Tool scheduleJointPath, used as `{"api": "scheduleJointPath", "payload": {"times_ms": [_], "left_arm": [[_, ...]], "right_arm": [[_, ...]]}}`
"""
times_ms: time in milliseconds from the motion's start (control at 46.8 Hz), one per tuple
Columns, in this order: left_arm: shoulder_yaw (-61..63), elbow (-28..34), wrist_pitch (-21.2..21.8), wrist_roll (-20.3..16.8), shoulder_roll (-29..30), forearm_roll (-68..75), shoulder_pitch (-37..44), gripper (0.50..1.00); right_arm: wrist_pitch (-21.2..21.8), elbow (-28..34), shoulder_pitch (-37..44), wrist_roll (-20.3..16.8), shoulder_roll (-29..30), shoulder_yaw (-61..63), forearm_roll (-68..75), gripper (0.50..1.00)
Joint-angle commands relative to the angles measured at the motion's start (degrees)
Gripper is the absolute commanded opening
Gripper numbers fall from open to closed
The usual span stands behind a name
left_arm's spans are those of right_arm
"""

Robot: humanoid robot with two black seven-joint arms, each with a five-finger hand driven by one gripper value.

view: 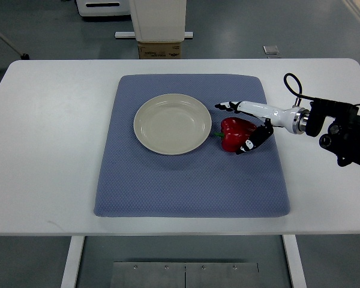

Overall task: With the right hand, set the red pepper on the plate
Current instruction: 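Lower the right hand onto the red pepper and close fingers around it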

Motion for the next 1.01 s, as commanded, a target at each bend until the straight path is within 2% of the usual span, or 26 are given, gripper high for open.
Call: {"api": "scheduleJointPath", "payload": {"times_ms": [0, 150, 406, 813, 984], "left_arm": [[0.00, 0.00, 0.00, -0.04, 0.00, 0.00, 0.00, 1.000], [0.00, 0.00, 0.00, 0.04, 0.00, 0.00, 0.00, 1.000], [0.00, 0.00, 0.00, -0.04, 0.00, 0.00, 0.00, 1.000], [0.00, 0.00, 0.00, -0.04, 0.00, 0.00, 0.00, 1.000], [0.00, 0.00, 0.00, -0.04, 0.00, 0.00, 0.00, 1.000]], "right_arm": [[0.00, -0.09, -0.08, 0.00, 0.07, -0.25, 0.00, 0.931], [0.00, -0.09, 0.01, 0.00, 0.07, -0.69, 0.00, 0.912], [0.00, -0.26, -0.26, 0.00, 0.07, -0.78, 0.00, 0.910], [0.00, -0.96, -0.43, 0.09, 0.07, -1.31, 0.00, 0.862], [0.00, -1.14, -0.43, 0.00, 0.08, -1.49, 0.00, 0.824]]}}
